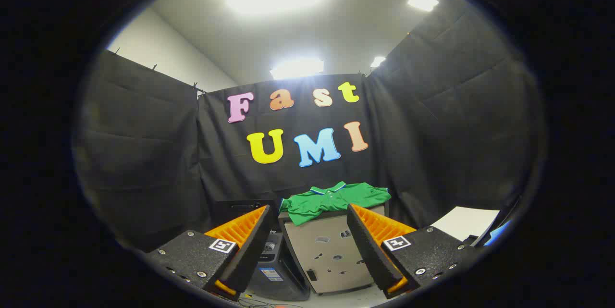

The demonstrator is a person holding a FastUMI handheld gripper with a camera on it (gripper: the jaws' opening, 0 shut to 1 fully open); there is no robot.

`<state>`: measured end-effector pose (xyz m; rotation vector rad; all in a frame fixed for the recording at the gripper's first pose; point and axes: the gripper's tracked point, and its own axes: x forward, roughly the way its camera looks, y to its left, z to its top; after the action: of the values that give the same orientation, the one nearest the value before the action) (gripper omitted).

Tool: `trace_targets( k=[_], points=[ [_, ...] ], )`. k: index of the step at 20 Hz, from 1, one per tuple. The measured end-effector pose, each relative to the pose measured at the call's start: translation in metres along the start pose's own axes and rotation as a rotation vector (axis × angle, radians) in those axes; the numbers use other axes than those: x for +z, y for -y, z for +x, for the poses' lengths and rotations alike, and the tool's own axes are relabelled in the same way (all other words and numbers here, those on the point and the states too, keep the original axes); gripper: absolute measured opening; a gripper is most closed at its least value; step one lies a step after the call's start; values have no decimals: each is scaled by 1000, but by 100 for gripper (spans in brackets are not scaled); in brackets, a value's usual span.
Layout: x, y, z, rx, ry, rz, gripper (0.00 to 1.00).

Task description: Put the clothes into the washing machine and then close the washing machine lid.

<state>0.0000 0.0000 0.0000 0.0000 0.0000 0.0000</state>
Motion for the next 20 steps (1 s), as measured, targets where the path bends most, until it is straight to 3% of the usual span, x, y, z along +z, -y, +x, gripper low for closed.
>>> trace_targets(
  k=[20],
  points=[
    [-4,2,18,23,-23,-8,95]
  ],
)
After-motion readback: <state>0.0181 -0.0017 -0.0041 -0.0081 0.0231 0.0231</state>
